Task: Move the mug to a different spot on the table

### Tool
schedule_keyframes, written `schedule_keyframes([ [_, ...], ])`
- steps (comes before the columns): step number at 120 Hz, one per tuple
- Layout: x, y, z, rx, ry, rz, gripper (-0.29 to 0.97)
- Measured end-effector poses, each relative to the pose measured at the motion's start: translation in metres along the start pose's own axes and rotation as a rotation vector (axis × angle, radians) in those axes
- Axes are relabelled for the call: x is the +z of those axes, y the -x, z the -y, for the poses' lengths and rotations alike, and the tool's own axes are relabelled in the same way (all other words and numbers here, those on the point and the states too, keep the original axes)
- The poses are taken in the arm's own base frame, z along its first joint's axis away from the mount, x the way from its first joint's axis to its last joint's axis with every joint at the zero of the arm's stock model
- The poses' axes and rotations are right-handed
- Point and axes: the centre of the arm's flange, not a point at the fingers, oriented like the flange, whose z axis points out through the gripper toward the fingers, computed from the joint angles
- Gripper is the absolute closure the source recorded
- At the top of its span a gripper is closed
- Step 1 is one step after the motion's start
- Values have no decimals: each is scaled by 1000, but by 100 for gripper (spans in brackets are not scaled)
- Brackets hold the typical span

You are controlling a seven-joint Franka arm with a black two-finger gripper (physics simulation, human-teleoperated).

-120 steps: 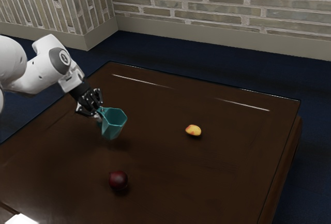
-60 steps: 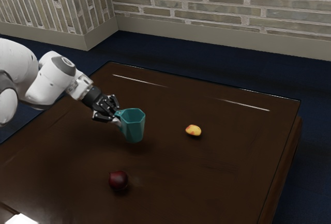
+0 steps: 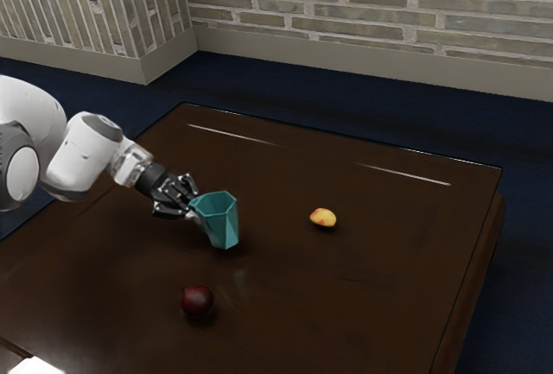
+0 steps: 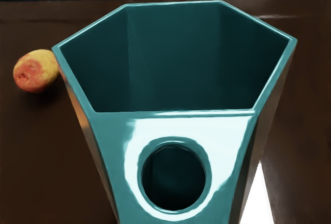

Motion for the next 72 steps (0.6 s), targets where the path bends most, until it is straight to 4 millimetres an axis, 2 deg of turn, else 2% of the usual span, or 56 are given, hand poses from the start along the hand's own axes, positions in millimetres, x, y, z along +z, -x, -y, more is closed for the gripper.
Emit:
schedule_keyframes([
  [44, 3, 19, -6, 24, 15, 10, 72],
  [53, 4, 20, -6, 29, 21, 13, 64],
  [72, 5, 21, -7, 42, 35, 26, 33],
])
